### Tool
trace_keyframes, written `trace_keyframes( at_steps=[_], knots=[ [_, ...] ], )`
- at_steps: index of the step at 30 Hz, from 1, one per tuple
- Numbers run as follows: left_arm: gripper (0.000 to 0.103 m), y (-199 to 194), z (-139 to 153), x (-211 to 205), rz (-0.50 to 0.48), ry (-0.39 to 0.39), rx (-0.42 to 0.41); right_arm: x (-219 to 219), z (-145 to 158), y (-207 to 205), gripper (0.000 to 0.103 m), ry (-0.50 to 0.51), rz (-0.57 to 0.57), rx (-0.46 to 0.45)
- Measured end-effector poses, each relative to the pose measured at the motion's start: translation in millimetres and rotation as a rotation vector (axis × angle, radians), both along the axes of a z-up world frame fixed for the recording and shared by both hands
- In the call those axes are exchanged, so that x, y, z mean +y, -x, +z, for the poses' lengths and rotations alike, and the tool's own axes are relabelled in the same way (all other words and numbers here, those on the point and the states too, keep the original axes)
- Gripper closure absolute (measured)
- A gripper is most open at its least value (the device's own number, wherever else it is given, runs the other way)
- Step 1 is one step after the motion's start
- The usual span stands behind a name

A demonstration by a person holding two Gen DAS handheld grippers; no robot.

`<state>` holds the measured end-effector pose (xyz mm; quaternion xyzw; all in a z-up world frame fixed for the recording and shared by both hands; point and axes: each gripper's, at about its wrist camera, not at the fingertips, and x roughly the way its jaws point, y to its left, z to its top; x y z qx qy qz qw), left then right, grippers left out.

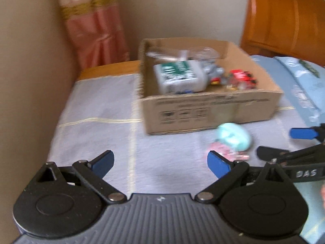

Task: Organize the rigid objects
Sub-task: 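Withdraw both tools from the box toward the remaining items, then grasp the pink keychain with the left gripper while the right gripper grasps the teal egg case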

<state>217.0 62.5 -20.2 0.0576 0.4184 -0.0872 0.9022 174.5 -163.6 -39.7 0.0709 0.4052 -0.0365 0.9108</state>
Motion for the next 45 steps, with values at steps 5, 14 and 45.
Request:
trace_keyframes(
  at_steps=[5,14,45],
  knots=[
    [0.005,-1,0,20,0.057,0.014,-0.009,14,-1,-24,0.0,-0.008,0.005,-0.018],
    [0.005,-4,-7,32,0.088,0.017,-0.003,26,-25,-63,0.0,0.026,-0.033,0.032],
    [0.004,4,-60,-54,-0.342,0.014,0.019,-34,-38,-3,0.0,0.11,0.071,-0.006]
  ],
)
